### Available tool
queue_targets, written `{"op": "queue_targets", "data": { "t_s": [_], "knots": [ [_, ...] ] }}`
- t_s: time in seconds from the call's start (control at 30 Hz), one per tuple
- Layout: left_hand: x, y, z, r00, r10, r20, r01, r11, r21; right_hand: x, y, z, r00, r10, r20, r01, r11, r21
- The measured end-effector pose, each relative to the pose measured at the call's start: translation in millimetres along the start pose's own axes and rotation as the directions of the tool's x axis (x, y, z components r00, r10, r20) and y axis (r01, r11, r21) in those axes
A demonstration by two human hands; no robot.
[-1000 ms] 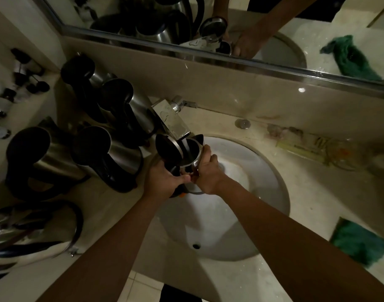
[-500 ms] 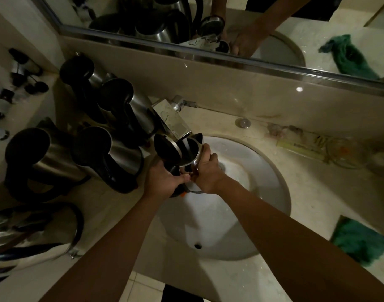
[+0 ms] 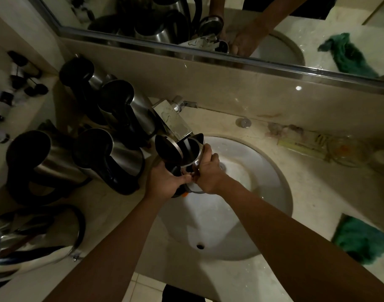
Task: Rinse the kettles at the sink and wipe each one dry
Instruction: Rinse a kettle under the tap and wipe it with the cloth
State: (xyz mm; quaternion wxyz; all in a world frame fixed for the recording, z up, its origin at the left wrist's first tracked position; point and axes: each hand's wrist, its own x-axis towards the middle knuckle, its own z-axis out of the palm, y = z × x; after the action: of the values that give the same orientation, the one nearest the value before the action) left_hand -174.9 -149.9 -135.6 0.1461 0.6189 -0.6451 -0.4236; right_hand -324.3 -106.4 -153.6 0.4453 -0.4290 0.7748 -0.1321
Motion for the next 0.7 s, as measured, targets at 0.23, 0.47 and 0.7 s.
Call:
{"op": "queue_targets", "data": {
  "t_s": [0.23,0.47,0.7],
  "knots": [
    [1.3,-4.1,0.8,0.999,-0.024,0.021,0.024,1.0,-0.008,1.0,-0.9,0.8,1.0,-0.009,-0.002,0.009,1.0,-0.012],
    [1.7,-8.5,2.5,0.999,-0.042,0.013,0.042,0.999,-0.013,-1.5,1.5,0.8,1.0,-0.018,-0.01,0.018,1.0,0.004],
    [1.8,-10.9,4.3,0.999,-0.04,0.013,0.04,0.999,0.007,-3.0,4.4,4.0,0.999,-0.02,-0.029,0.021,1.0,0.021]
  ]
}}
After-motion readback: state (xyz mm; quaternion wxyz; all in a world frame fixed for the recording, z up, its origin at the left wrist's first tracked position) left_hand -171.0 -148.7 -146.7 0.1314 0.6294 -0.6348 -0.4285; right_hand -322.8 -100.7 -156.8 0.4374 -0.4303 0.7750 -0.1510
